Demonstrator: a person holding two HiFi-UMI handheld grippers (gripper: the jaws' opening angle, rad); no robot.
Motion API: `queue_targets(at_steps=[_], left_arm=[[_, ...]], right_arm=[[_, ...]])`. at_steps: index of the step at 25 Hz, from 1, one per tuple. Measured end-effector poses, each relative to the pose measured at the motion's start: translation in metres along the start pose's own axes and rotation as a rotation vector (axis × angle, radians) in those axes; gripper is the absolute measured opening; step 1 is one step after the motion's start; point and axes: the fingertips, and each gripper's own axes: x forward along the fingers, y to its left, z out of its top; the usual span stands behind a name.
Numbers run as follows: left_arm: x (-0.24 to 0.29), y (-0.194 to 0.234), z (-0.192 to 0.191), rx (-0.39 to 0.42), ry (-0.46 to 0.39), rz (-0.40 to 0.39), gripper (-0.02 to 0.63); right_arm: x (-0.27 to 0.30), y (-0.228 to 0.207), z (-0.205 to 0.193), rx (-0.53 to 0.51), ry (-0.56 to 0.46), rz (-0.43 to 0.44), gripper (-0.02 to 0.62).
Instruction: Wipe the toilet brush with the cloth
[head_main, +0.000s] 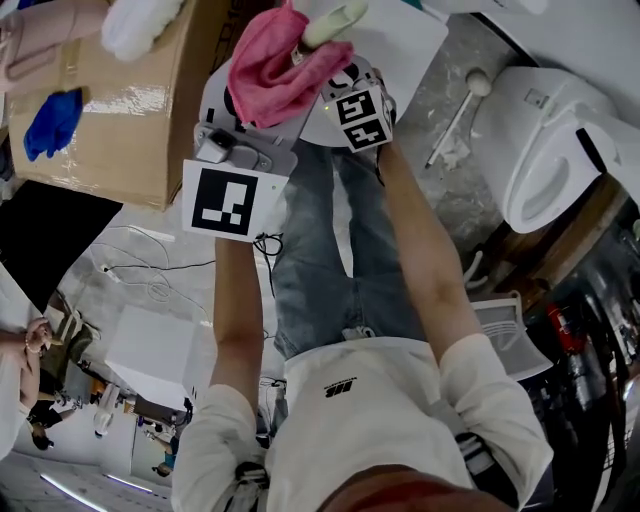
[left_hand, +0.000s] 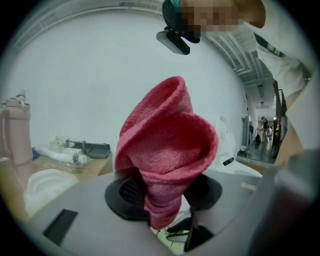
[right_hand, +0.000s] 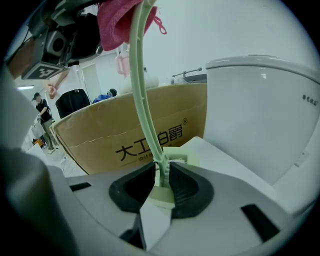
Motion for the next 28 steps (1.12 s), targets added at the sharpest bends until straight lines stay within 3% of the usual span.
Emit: queue_targets(at_steps=[11, 19, 28], left_arm=[[-0.038, 0.0, 0.029, -0.032, -0.009, 0.077, 0.184], [-0.054, -0.002, 0.049, -0.057, 0.021, 0.145, 0.183], [-0.068, -0.01, 0.083, -0.071, 0.029, 0.173, 0.178]], right_arm=[[-0.044, 0.004, 0.031, 0.033, -0.061, 0.018, 0.095], [-0.108, 0.003, 0.082, 0.025, -0.169, 0.027, 0.094], [-0.201, 0.004, 0.152, -0.023, -0.3, 0.02, 0.022]])
